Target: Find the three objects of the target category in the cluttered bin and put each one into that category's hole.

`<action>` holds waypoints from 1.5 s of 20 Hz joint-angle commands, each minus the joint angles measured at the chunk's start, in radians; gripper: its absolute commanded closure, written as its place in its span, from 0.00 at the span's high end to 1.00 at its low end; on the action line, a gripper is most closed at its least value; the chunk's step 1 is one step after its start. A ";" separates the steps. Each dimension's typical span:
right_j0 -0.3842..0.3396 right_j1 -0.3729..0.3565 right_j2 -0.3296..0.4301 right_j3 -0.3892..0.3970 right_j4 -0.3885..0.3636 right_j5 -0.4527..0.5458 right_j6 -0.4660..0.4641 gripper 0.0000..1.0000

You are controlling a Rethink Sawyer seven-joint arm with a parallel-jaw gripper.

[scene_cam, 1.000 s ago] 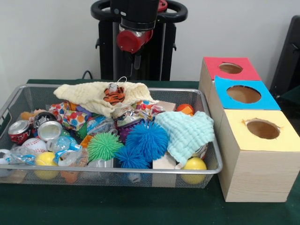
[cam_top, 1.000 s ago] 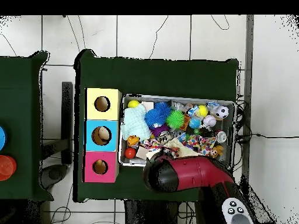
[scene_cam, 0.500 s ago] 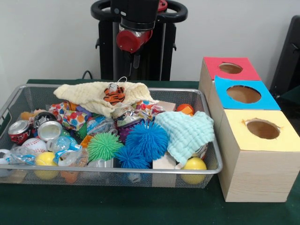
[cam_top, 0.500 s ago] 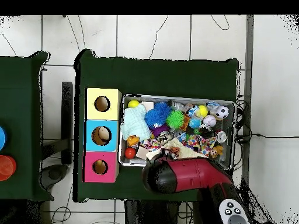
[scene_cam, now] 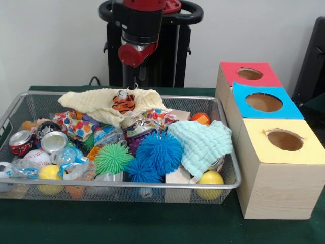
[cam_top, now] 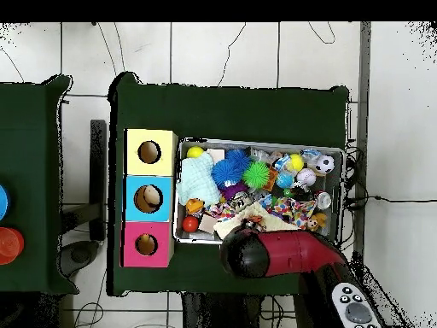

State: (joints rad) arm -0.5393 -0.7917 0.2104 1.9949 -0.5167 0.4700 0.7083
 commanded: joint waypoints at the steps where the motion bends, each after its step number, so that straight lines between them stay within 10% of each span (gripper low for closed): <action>1: -0.066 0.087 0.017 -0.100 -0.047 -0.075 0.114 1.00; 22: 0.028 0.232 -0.088 -0.162 -0.093 -0.241 0.202 1.00; 30: -0.059 0.105 0.035 -0.136 -0.020 -0.086 0.068 1.00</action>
State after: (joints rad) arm -0.5349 -0.6577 0.1367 1.9505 -0.5669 0.3267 0.7083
